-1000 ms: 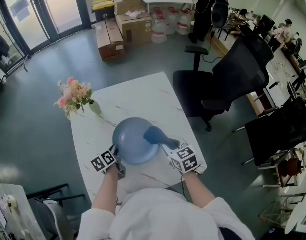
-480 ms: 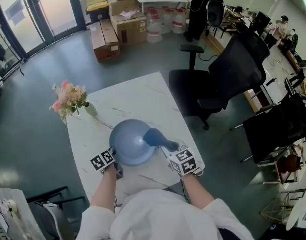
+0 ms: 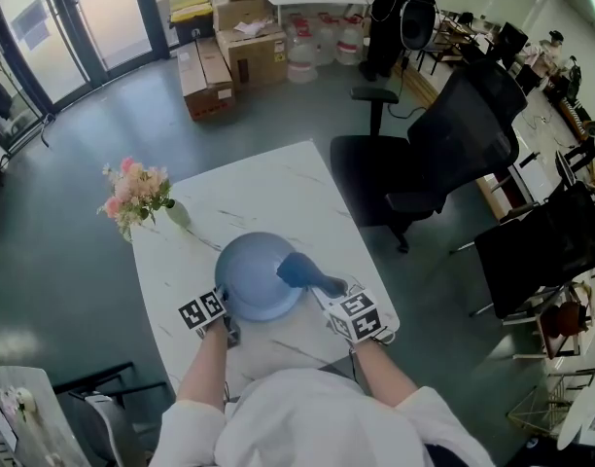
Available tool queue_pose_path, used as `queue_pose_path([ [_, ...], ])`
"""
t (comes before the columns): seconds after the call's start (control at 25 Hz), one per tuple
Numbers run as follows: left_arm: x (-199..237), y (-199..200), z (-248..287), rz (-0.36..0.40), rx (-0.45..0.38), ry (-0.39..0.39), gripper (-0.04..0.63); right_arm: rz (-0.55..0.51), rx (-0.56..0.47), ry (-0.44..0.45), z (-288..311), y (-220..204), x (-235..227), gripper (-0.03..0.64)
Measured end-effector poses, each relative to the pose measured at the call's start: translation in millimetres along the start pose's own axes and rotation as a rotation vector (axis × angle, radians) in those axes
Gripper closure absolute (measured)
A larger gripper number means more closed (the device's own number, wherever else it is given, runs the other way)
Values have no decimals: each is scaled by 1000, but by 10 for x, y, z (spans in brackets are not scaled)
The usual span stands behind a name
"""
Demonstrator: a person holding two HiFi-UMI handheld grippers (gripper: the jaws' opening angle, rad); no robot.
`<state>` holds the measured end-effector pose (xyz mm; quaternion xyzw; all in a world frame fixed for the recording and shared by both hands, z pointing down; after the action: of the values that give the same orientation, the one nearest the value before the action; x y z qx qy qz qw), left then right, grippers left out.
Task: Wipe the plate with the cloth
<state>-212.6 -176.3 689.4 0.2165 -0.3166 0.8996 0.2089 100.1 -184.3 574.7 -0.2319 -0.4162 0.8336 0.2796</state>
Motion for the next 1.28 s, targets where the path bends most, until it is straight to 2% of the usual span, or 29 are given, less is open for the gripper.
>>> queue_pose_path([
  [0.44, 30, 53, -135, -43, -70, -59, 547, -8, 2, 18, 43, 37, 35, 525],
  [0.52, 35, 73, -197, -31, -89, -59, 490, -12, 2, 22, 45, 41, 50, 525],
  [0.6, 27, 106, -283, -11, -119, -65, 476, -15, 1, 25, 50, 50, 69, 525],
  [0.76, -72, 179, -452, 85, -169, -109, 476, -20, -5, 28, 56, 80, 93, 525],
  [1.0, -404, 244, -732, 299, -229, -199, 477, -15, -22, 35, 48, 113, 143, 525],
  [1.12, -526, 247, -830, 353, -262, -261, 479, -23, -35, 27, 39, 120, 171, 525],
  [1.28, -677, 243, -1001, 427, -311, -315, 527, -2, -49, 29, -6, 119, 200, 525],
])
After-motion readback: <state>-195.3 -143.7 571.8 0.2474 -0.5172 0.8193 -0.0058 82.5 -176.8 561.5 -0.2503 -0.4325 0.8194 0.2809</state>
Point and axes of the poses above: the fingertips, and each gripper's own axes: z forward along the fingers, x to its left, y out of its top, the point moved 8 cm from there along -z, backward along the fingers, and after that the axes turned 1 degree about -x, right-handed, at the moved point
